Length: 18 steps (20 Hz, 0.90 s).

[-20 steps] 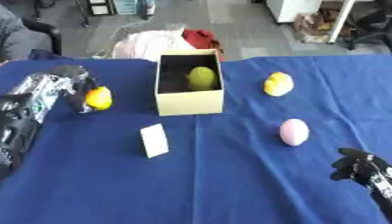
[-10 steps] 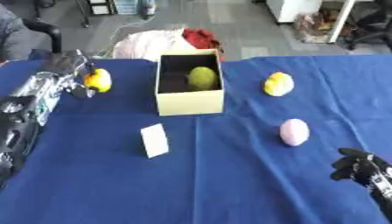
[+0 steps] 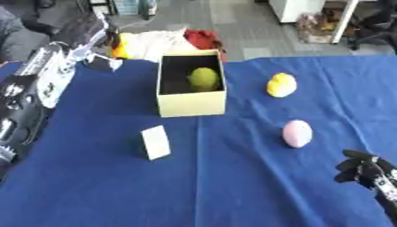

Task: Pick up objects on the table and place them in the box.

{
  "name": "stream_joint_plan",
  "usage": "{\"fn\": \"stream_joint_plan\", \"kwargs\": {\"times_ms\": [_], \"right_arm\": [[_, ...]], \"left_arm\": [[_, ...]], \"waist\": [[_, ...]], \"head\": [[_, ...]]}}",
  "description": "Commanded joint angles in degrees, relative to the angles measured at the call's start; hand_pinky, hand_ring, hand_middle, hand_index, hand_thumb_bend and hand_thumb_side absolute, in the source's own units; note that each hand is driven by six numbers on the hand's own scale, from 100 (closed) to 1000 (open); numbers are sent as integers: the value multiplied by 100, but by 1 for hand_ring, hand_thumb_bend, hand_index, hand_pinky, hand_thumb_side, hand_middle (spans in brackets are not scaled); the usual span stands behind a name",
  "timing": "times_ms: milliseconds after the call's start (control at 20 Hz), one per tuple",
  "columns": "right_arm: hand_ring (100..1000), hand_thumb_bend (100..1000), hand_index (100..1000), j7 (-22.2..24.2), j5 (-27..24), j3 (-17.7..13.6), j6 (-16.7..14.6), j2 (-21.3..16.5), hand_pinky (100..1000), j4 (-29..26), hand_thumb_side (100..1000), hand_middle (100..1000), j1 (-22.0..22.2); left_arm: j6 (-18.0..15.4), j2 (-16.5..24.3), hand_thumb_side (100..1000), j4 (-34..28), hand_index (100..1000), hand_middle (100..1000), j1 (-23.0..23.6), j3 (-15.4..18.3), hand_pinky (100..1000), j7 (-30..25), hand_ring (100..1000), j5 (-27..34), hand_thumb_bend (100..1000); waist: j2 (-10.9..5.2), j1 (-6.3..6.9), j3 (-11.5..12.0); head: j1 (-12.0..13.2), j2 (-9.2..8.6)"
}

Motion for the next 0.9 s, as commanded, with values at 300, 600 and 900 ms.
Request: {"fn": "stream_joint_plan", "kwargs": {"times_ms": [300,600,900], "right_arm": [[603,100,837,65,-22,28,-10,-30,658,-76,783,629,-52],[603,100,837,106,-30,86,-19,-38,658,-80,809,628,-138],[597,100,837,112,-18,119,-26,-66,657,-82,830,627,-214]], "left_arm": [[-21,-285,100,122,455,330,-521,-221,548,-307,352,-185,332],[185,-581,100,1066,486,361,-864,39,573,73,380,-761,311],[505,-702,100,1686,579,451,-1101,275,633,395,461,-1194,318]], "waist": [[-156,32,-89],[-17,45,-372],[119,84,-618]], "head": [[37,-30],[133,-170],[234,-280]]}}
